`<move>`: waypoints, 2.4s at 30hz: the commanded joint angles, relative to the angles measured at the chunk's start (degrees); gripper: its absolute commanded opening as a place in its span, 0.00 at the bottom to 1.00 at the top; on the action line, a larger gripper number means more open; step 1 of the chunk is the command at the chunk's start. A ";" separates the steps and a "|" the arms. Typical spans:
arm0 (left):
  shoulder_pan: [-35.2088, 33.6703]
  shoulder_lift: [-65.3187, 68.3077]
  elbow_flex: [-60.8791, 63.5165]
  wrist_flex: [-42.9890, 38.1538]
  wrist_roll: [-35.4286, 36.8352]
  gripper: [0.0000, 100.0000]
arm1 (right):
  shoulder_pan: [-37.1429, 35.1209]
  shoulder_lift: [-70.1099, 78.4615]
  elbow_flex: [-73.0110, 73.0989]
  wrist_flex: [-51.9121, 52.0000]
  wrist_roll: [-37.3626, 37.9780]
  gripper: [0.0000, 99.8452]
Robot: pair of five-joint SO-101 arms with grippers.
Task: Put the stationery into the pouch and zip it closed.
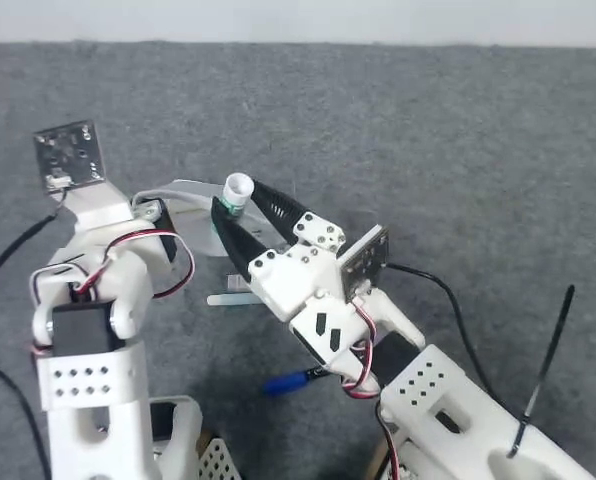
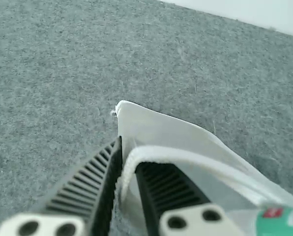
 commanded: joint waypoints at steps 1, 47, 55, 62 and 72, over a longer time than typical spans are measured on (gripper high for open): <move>0.09 -1.05 -0.40 -1.67 -0.62 0.01 | 0.40 -0.04 0.18 -0.75 2.90 0.01; -0.26 -1.23 -0.40 -1.76 -0.70 0.01 | -6.29 -3.82 10.20 -9.63 27.16 0.15; -0.35 -1.32 -0.48 -1.76 -0.70 0.01 | -1.54 -17.98 6.42 13.85 17.58 0.15; -4.31 -1.32 -0.84 -2.46 -0.53 0.01 | 0.57 -22.73 2.81 29.05 15.91 0.15; -8.79 -1.32 -0.84 -3.08 0.18 0.01 | 0.48 -22.64 2.55 36.79 15.91 0.15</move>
